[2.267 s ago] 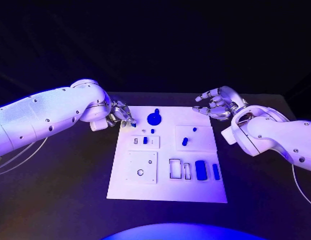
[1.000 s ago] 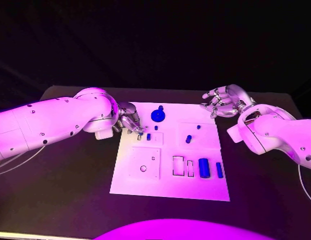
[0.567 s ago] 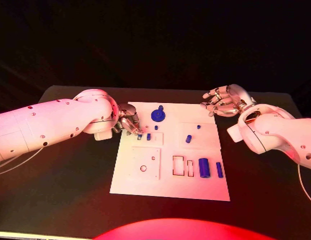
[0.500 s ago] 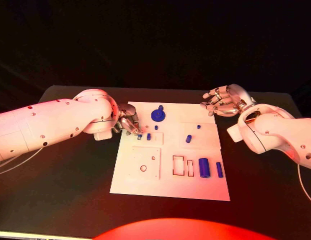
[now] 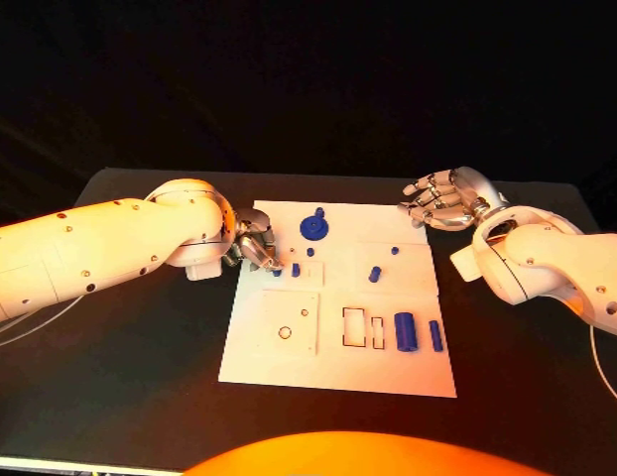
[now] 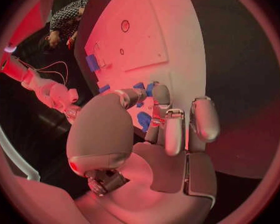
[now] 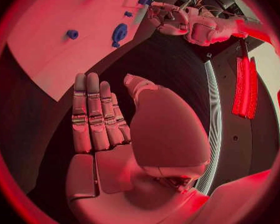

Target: Assemble the parts on the task board

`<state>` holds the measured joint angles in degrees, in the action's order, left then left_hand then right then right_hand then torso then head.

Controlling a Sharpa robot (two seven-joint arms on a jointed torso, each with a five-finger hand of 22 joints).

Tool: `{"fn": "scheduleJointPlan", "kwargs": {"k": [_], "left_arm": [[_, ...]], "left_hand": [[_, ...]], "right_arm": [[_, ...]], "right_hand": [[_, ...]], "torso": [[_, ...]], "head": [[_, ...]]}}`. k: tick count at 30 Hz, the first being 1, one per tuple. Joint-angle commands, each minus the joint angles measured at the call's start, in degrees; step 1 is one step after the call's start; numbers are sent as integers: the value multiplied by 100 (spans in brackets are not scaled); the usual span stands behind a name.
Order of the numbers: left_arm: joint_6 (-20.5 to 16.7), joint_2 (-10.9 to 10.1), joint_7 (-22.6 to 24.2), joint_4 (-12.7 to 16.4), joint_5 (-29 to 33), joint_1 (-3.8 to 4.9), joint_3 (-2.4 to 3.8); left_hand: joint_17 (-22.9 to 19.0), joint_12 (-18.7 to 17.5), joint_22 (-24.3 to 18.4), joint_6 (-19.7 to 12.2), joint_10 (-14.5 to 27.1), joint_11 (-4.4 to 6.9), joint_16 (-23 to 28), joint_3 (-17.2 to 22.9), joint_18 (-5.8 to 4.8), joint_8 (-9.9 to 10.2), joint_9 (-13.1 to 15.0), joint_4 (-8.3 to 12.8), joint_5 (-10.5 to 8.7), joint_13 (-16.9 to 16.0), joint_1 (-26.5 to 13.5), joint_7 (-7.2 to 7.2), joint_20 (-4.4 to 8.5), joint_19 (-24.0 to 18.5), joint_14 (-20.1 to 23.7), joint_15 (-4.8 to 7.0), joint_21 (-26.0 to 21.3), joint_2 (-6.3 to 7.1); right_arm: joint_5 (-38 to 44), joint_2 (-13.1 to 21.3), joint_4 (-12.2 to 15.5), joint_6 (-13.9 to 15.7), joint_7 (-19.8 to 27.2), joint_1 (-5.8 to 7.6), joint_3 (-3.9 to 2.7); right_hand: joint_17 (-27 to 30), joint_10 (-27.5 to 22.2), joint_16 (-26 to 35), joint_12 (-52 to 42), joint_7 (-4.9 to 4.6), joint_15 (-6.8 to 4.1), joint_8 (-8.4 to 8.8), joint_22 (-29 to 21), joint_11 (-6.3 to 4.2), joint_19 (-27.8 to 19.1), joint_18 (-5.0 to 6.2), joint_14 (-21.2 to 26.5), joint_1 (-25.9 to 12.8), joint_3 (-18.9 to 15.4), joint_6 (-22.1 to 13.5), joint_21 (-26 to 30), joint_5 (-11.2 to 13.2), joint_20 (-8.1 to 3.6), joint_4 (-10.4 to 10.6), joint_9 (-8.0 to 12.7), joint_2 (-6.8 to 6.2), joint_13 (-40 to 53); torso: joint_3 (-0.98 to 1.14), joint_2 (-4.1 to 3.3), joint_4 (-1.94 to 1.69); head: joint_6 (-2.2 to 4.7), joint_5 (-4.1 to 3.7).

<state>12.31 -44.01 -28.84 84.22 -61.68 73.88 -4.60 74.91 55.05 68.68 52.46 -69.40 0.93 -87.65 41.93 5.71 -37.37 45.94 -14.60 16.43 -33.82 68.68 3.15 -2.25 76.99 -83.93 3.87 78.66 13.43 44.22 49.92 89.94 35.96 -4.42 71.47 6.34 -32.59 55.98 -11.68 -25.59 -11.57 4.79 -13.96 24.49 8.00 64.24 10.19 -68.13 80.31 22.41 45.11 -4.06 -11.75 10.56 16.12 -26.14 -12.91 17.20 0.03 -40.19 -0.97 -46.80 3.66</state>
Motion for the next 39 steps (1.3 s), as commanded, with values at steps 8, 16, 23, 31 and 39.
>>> {"fn": "scheduleJointPlan", "kwargs": {"k": [8, 16, 23, 31, 39], "left_arm": [[103, 11, 14, -27, -48, -55, -1], [59, 2, 20, -32, -178, -64, 1], [-47, -14, 32, -45, -261, -72, 5], [-318, -106, 128, 66, 34, -86, 33], [-602, -166, 183, 129, 127, -90, 50]], "left_hand": [[1171, 25, 9, 42, -65, 18, -24, 1078, -103, -26, 7, 1040, 19, -5, 14, 5, -1, 36, -501, 36, 20, -54], [1171, 25, 11, 44, -67, 19, -25, 1083, -103, -27, 7, 1046, 28, -3, 8, 4, 0, 37, -501, 36, 21, -51], [1181, 33, 19, 48, -75, 20, -30, 1090, -105, -29, 7, 1053, 38, -15, 3, 3, 1, 41, -504, 37, 25, -47], [1195, 75, 87, 68, -121, 29, -39, 1117, -119, -34, 7, 1092, 68, -75, -11, -6, 7, 82, -510, 45, 64, -27], [1191, 81, 111, 77, -133, 33, -37, 1128, -124, -35, 5, 1110, 73, -80, -12, -9, 10, 97, -509, 48, 78, -19]], "right_arm": [[-38, -2, -1, -57, 104, -6, -1], [-57, 4, 9, -52, 107, -7, -1], [-63, 11, 14, -48, 106, -7, -1], [-66, 21, 19, -45, 106, -7, -1], [-67, 27, 19, -61, 101, -8, -1]], "right_hand": [[18, -12, 34, 36, -100, -2, -29, -32, 29, -42, 21, 47, -33, 8, -37, 35, 36, 28, -21, 11, -11, -35], [30, -17, 53, 43, -104, 4, -37, -59, 34, -50, 21, 53, -36, 5, -46, 37, 36, 33, -21, 13, -10, -63], [38, -22, 65, 47, -108, 8, -41, -77, 38, -57, 21, 58, -39, 2, -55, 38, 36, 38, -20, 15, -8, -82], [43, -26, 75, 50, -110, 11, -45, -91, 40, -61, 21, 62, -39, 0, -60, 39, 36, 40, -20, 17, -8, -95], [49, -29, 85, 53, -112, 14, -49, -105, 43, -67, 21, 66, -41, -2, -65, 40, 36, 44, -19, 18, -6, -110]], "torso": [[0, -2, 6], [7, -3, 3], [9, 0, 6], [2, -2, 4], [-1, -2, 0]], "head": [[11, -25], [28, -50], [10, -48], [5, -61], [-7, -66]]}}
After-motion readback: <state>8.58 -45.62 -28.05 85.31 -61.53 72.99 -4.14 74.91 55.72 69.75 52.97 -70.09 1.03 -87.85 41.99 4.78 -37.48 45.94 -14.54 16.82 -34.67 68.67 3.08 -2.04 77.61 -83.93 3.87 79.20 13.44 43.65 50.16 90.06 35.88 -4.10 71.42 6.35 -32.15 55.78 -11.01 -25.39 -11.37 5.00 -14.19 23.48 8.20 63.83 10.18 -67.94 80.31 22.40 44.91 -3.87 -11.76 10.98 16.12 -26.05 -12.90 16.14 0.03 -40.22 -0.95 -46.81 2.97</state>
